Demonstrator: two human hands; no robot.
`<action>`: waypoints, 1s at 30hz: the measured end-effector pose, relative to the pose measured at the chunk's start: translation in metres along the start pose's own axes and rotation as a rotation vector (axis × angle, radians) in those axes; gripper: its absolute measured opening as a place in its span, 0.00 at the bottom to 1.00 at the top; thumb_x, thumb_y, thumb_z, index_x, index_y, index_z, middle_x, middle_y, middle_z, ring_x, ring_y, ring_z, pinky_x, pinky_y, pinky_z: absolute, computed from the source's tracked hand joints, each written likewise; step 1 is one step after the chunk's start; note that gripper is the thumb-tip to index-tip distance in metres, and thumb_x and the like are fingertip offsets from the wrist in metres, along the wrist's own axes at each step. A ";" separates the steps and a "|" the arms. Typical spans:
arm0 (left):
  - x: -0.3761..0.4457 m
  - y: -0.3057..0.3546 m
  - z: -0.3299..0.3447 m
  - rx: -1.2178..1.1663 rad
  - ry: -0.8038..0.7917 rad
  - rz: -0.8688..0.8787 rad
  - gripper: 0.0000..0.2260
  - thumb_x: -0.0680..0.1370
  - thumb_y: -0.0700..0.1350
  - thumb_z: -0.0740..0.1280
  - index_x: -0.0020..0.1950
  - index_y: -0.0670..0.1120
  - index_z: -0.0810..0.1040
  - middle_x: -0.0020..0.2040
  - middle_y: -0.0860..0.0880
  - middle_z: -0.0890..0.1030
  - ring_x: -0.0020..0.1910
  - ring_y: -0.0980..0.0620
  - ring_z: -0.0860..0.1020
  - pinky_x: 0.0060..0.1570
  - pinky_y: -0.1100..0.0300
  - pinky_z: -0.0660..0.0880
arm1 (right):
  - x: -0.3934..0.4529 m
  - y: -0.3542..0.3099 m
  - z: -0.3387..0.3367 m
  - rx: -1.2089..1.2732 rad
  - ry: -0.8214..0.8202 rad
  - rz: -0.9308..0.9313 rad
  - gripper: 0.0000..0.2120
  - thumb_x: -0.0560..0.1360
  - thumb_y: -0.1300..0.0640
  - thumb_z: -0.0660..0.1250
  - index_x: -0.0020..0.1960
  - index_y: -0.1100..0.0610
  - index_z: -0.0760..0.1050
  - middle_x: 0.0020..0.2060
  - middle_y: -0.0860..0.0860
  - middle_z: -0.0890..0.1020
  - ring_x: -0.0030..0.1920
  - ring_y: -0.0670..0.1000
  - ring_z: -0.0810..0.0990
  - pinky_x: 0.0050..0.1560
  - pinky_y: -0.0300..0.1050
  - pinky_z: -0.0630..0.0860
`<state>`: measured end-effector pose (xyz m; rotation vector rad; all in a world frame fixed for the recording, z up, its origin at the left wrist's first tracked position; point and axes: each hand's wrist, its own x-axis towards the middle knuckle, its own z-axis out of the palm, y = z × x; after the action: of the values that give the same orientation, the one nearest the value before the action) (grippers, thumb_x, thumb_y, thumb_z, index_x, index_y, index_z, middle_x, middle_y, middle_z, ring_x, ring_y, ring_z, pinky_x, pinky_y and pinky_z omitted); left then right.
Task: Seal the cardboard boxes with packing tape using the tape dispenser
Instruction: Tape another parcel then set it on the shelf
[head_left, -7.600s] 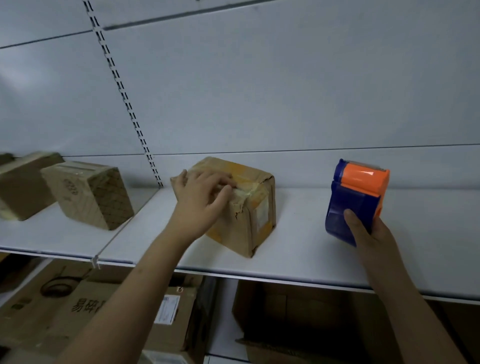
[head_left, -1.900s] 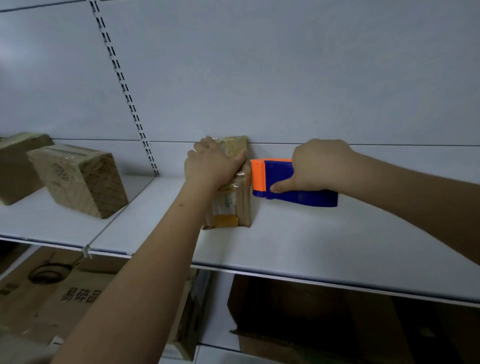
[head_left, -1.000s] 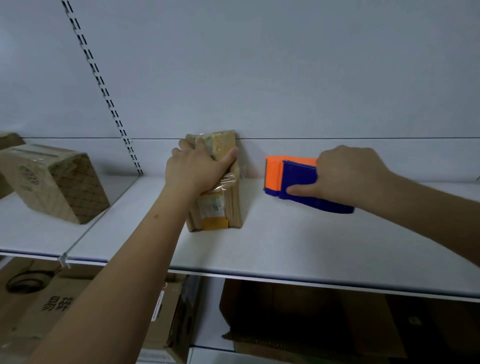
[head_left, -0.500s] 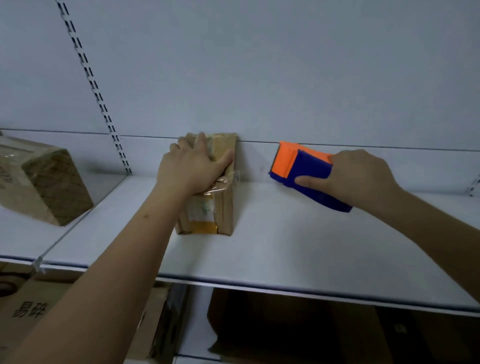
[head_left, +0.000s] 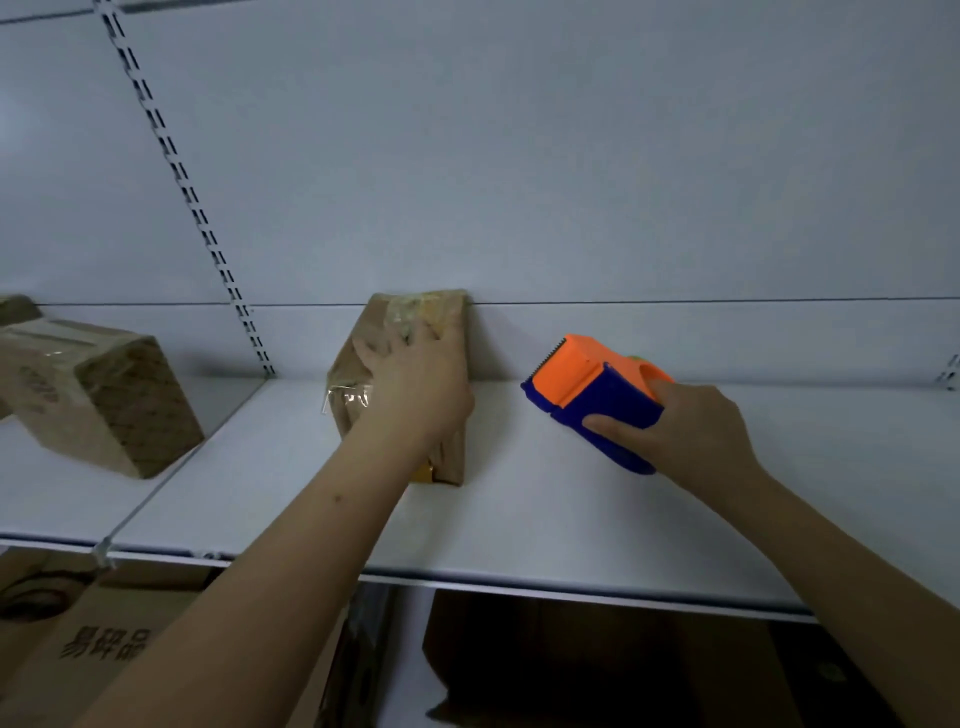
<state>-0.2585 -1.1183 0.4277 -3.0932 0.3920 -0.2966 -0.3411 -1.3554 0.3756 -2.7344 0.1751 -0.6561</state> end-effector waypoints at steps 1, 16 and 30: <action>0.001 0.004 0.004 0.015 0.024 -0.019 0.37 0.78 0.45 0.63 0.82 0.52 0.45 0.77 0.39 0.63 0.76 0.35 0.58 0.70 0.27 0.52 | -0.002 0.000 0.003 0.020 0.009 0.000 0.42 0.62 0.19 0.55 0.57 0.52 0.73 0.32 0.46 0.78 0.33 0.49 0.77 0.35 0.44 0.74; -0.023 -0.004 -0.001 -0.209 0.310 0.341 0.21 0.84 0.48 0.55 0.77 0.44 0.66 0.80 0.46 0.59 0.80 0.48 0.54 0.77 0.46 0.45 | -0.025 0.008 0.018 0.400 0.091 -0.020 0.45 0.59 0.20 0.59 0.57 0.56 0.77 0.37 0.49 0.83 0.38 0.52 0.82 0.40 0.50 0.81; -0.096 0.007 -0.022 -1.400 -0.128 0.461 0.17 0.78 0.46 0.71 0.64 0.43 0.77 0.58 0.46 0.84 0.61 0.47 0.81 0.57 0.57 0.78 | -0.033 0.005 0.024 0.199 0.641 -0.538 0.35 0.68 0.28 0.68 0.33 0.64 0.74 0.27 0.55 0.76 0.28 0.57 0.75 0.29 0.50 0.74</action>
<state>-0.3554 -1.1008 0.4310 -3.9356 1.9911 0.3786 -0.3593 -1.3475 0.3402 -2.2842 -0.4739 -1.5837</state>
